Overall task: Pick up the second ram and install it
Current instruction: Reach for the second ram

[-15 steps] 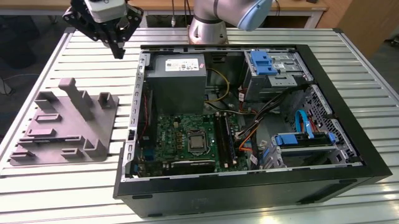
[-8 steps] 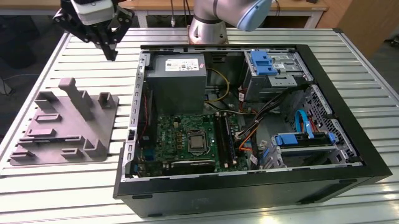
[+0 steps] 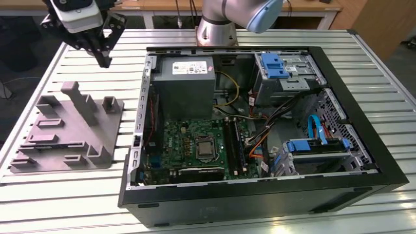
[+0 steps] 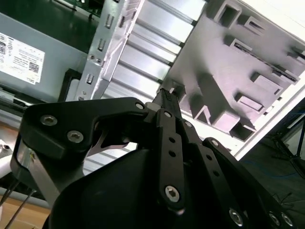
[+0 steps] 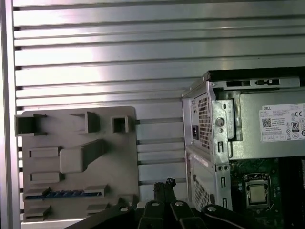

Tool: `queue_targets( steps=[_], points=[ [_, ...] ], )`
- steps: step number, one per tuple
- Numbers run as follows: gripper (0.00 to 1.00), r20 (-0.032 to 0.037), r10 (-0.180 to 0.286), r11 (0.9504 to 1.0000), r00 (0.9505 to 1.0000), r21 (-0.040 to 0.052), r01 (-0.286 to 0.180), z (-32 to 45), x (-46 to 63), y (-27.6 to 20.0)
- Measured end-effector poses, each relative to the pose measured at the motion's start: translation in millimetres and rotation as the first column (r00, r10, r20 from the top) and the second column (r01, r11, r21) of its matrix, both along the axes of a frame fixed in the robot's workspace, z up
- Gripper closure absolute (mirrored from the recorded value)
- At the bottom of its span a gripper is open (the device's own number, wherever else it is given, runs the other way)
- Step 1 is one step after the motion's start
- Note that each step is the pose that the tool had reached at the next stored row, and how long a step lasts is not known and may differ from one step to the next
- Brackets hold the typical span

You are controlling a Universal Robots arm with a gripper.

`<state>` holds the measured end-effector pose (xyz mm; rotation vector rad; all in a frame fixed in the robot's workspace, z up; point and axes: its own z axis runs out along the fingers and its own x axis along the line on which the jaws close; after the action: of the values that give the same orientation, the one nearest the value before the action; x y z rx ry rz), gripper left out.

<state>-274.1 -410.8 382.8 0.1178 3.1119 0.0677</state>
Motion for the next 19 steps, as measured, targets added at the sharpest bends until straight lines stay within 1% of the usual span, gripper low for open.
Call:
queue_targets(
  steps=[3, 8, 10, 12, 15, 16, 19],
  points=[
    [0.90, 0.0000, 0.000, 1.0000, 1.0000, 0.0000, 0.000, -1.5, -12.4, -3.4],
    [0.90, 0.0000, 0.000, 1.0000, 1.0000, 0.0000, 0.000, -6.7, -35.3, -6.4],
    [0.90, -0.0014, 0.000, 1.0000, 1.0000, 0.0000, 0.000, -10.1, -40.5, -7.0],
    [0.90, -0.0084, 0.000, 1.0000, 1.0000, -0.0010, 0.000, -13.0, -43.7, -7.5],
    [0.90, -0.0237, 0.000, 1.0000, 0.9997, -0.0025, 0.000, -16.3, -48.6, -7.9],
    [0.90, -0.0271, 0.000, 1.0000, 0.9996, -0.0031, 0.000, -17.7, -51.6, -8.1],
    [0.90, -0.0283, 0.000, 1.0000, 0.9996, -0.0032, 0.000, -22.9, -65.2, -9.1]
  ],
)
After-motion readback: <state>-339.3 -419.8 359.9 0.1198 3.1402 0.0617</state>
